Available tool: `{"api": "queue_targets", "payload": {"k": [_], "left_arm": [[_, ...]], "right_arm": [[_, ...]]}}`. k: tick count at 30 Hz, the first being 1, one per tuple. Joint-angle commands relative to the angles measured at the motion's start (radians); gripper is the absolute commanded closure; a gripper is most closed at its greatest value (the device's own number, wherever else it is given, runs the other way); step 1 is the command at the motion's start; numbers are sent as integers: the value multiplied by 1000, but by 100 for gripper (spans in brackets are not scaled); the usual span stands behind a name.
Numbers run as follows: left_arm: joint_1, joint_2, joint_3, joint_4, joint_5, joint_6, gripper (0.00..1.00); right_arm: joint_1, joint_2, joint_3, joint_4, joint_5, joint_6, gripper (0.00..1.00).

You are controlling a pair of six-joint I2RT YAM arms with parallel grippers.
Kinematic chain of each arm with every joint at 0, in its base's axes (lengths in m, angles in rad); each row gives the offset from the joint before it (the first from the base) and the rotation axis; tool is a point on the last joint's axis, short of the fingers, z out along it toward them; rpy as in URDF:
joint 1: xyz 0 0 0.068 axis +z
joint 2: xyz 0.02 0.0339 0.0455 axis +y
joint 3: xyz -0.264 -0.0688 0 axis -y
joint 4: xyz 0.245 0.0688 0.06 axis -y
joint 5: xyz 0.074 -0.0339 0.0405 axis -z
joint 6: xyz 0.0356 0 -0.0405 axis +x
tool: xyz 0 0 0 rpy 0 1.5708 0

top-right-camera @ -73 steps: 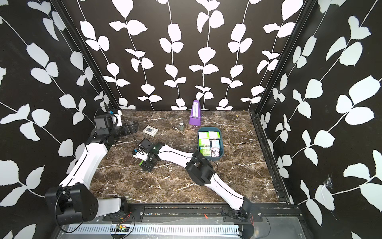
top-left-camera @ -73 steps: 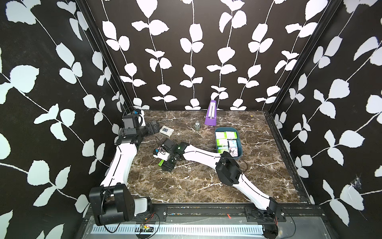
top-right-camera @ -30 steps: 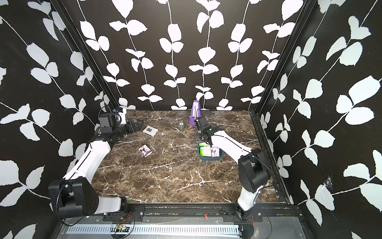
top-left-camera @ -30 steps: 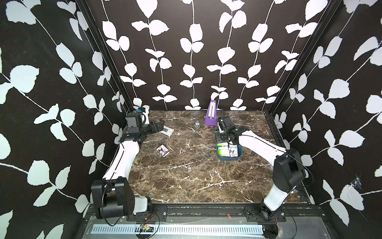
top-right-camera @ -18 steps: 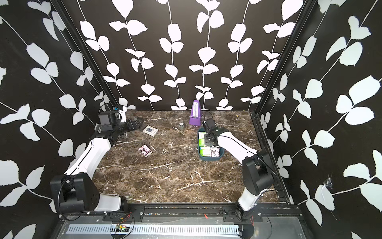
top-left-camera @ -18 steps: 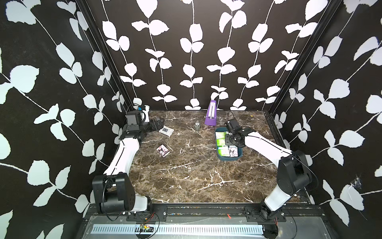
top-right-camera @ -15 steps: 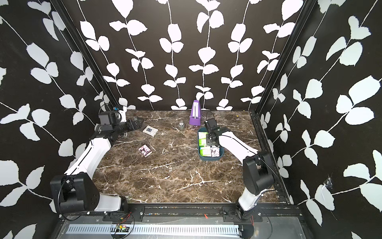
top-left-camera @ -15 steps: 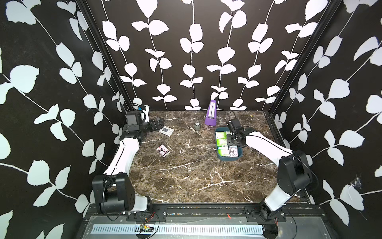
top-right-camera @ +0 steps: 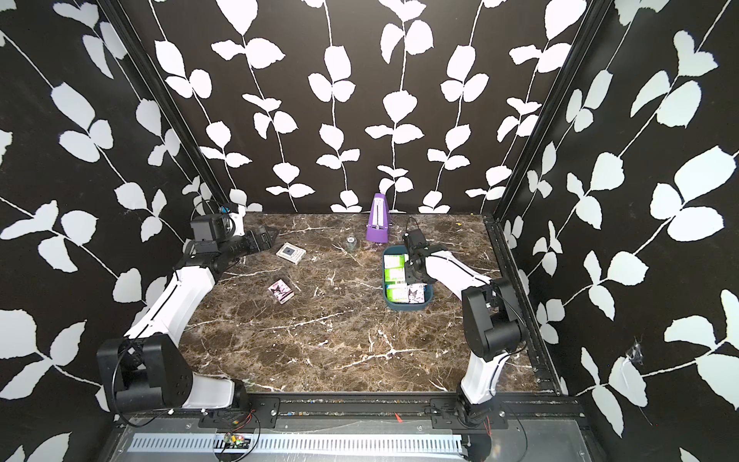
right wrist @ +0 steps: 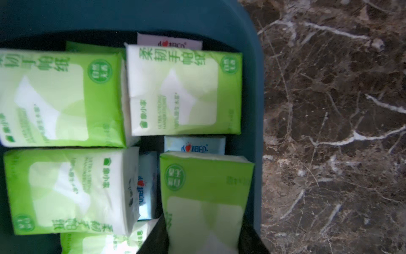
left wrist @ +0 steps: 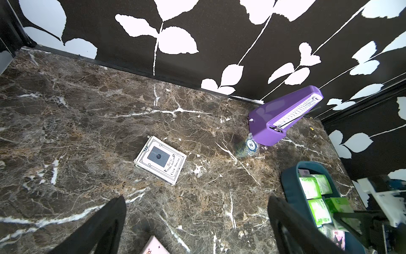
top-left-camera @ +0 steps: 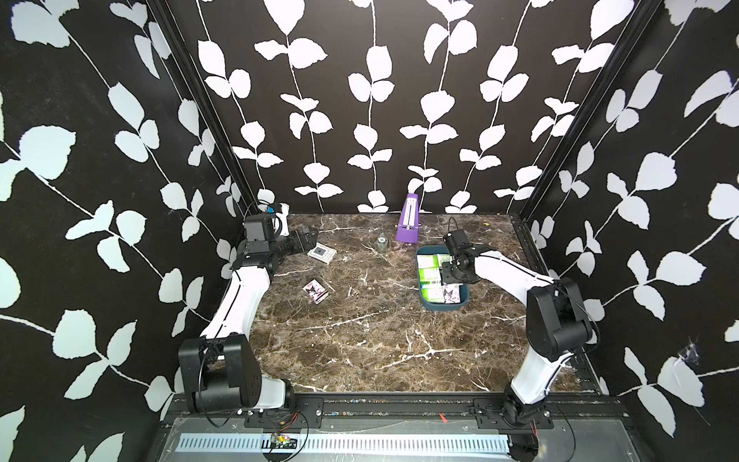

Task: Put the pocket tissues into the storage box
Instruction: Place the pocket tissues in the storage box.

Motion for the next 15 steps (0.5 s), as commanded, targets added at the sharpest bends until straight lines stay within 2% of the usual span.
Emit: {"api": "queue_targets", "payload": {"k": [1,9,15], "left_arm": [[-3,-25,11,-5,-10,20,1],[-3,-25,15,-11,-10,24,1],[-2,-26,15,-11,-7,23,1]], "right_arm": [[1,15,24,19,-33,-7,55],[2,-39,26,-16,7,-22,31],[2,-92,84,-53,47,-46,29]]}}
